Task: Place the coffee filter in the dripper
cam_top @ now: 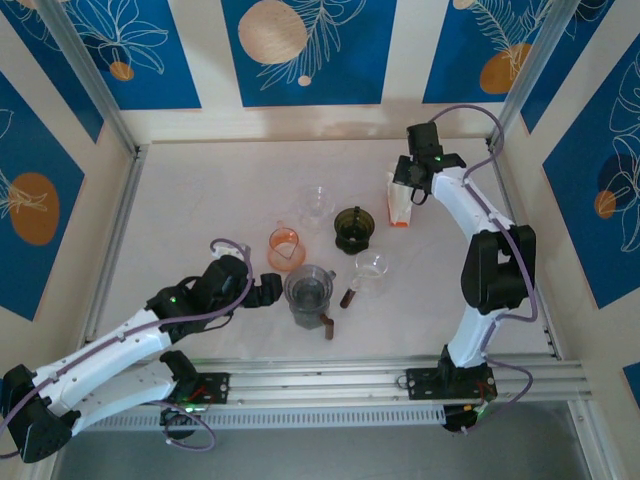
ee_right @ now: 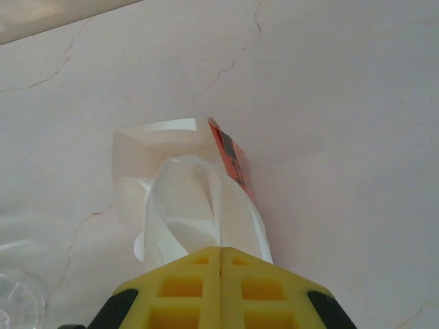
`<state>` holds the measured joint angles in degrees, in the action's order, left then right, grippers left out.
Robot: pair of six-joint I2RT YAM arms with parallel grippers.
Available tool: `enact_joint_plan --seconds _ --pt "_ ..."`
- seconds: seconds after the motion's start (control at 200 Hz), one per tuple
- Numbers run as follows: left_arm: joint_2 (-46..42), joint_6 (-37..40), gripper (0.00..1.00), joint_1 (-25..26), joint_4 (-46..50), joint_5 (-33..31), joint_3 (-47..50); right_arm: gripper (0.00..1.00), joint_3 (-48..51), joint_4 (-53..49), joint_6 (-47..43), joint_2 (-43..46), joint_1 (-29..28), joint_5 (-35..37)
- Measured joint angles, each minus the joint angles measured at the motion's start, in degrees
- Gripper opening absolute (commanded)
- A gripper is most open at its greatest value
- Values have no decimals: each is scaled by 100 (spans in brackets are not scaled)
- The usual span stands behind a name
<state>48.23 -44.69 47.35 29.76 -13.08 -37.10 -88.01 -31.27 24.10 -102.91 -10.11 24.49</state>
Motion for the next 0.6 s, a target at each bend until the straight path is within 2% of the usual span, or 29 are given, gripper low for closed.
enact_joint_plan --seconds 0.24,0.465,0.6 --pt "2 -26 100 -4 -11 63 0 2 46 31 0 -52 -26 -85" --pt "85 -44 100 -11 -28 105 0 30 44 33 11 -420 -44 -164" --pt "146 -44 100 -11 -37 109 0 33 44 68 0 -413 -44 -208"
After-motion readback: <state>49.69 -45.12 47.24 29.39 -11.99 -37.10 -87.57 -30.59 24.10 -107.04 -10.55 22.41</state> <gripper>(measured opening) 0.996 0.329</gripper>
